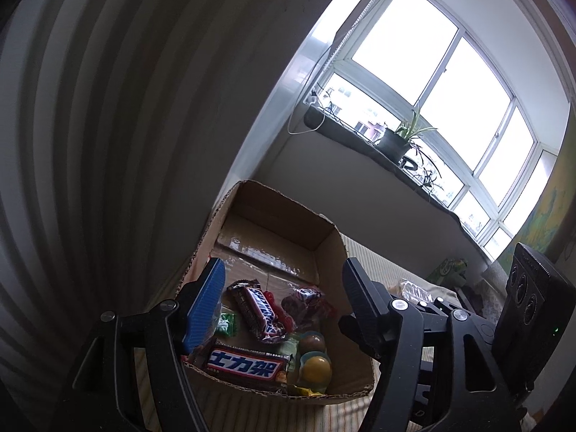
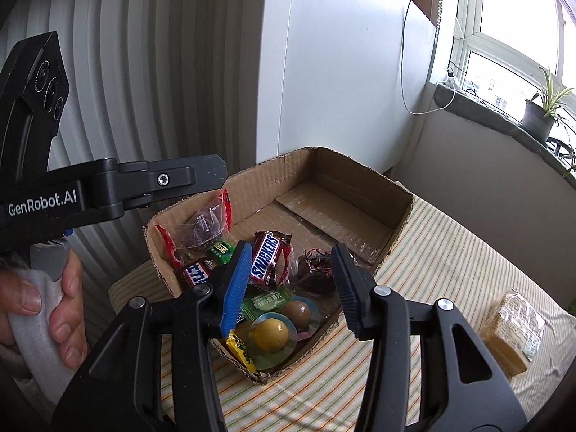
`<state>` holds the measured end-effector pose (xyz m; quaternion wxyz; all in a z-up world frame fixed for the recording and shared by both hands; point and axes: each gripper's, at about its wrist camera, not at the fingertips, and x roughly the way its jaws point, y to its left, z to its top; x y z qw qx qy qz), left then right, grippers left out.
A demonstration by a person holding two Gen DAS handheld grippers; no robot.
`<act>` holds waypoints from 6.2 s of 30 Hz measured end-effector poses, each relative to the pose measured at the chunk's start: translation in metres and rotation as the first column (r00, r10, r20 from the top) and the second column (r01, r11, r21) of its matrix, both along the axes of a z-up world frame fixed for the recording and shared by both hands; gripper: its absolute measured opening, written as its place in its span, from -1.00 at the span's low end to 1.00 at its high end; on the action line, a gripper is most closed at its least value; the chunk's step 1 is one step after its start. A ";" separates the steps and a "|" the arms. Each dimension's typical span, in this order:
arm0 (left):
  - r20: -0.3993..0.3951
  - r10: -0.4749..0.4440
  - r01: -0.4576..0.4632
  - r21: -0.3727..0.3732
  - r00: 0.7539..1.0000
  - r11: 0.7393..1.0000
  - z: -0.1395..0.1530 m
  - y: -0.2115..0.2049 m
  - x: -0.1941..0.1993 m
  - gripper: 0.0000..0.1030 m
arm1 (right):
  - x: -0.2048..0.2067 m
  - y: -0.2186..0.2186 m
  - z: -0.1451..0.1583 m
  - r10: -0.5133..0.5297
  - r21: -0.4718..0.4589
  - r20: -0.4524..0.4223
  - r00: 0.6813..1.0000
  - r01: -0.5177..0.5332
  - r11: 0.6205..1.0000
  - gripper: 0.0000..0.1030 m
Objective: Organize snacks
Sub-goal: 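Open both tools and lift them out of the box back over the bed, then grasp the small green candy bag with the left tool while the right tool grasps the pink packet, then carry the green bag and pink packet into the box and open both tools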
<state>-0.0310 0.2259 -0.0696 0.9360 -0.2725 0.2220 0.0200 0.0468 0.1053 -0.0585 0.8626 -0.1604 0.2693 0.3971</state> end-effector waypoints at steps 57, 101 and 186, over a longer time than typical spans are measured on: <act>-0.157 -0.352 0.381 0.226 0.923 0.897 0.016 -0.237 0.086 0.38 | 0.049 -0.283 -0.041 -0.407 0.151 -0.176 0.896 0.433 0.889 0.31; -0.441 -0.388 0.512 0.205 0.809 0.834 -0.074 -0.265 0.194 -0.47 | 0.117 -0.235 -0.093 -0.330 -0.140 -0.244 0.912 0.304 0.942 -0.50; 0.003 -0.149 0.143 0.254 0.989 0.957 0.051 -0.106 -0.005 -0.50 | -0.039 -0.087 0.057 -0.146 -0.053 0.100 0.984 0.152 0.987 -0.87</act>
